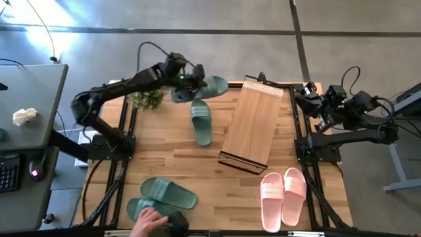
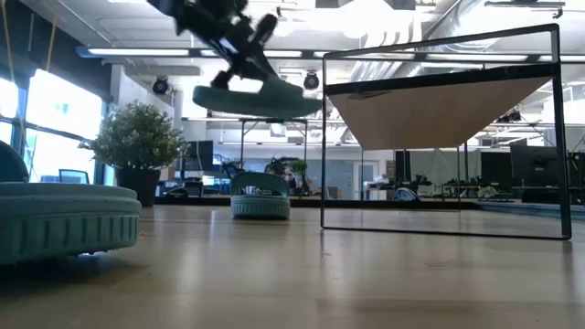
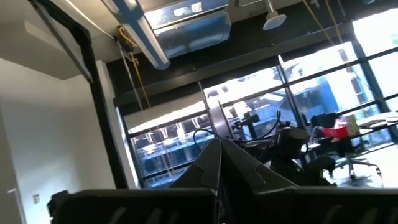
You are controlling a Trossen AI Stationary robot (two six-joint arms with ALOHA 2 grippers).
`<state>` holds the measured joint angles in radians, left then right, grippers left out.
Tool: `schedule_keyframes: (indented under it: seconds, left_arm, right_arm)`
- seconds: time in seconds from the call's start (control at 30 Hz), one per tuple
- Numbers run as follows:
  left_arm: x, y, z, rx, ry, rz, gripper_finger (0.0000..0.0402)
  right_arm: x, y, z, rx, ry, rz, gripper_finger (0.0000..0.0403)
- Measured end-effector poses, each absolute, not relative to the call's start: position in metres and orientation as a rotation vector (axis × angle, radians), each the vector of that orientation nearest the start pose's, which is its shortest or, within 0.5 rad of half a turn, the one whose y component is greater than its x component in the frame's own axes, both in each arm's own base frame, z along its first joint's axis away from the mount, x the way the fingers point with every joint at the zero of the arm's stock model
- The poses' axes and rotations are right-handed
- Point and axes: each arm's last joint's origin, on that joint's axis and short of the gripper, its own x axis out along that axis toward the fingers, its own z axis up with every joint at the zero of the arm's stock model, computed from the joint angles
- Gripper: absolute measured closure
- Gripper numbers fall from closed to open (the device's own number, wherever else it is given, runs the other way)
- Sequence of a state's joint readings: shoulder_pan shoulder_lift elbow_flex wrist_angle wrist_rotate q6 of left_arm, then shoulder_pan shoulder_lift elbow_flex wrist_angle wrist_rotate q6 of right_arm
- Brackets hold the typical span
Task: Pick and place slides into the shelf
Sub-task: Put the green slide under the shelf
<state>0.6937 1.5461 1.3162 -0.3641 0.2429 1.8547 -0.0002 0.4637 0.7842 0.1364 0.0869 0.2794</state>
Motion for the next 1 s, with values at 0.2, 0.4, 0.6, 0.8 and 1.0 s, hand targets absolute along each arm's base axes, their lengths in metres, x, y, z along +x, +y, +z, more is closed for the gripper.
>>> schedule_keyframes:
  seconds: [0.2,0.4,0.6,0.8,1.0]
  left_arm:
    - [0.298,0.253,0.303,1.572,0.851,-0.229,0.0401]
    - [0.315,0.280,0.280,1.580,0.898,-0.390,0.0401]
    - [0.328,0.288,0.254,1.594,0.834,-0.499,0.0401]
    - [0.337,0.292,0.228,1.591,0.806,-0.572,0.0401]
    - [0.356,0.289,0.215,1.649,0.748,-0.554,0.0401]
  right_arm:
    - [0.084,-0.004,0.398,0.301,-0.464,-0.059,0.0402]
    - [0.084,-0.005,0.398,0.309,-0.468,-0.095,0.0402]
    - [0.085,-0.006,0.396,0.293,-0.457,-0.147,0.0402]
    - [0.085,-0.007,0.395,0.302,-0.447,-0.177,0.0402]
    - [0.085,-0.008,0.395,0.312,-0.451,-0.211,0.0402]
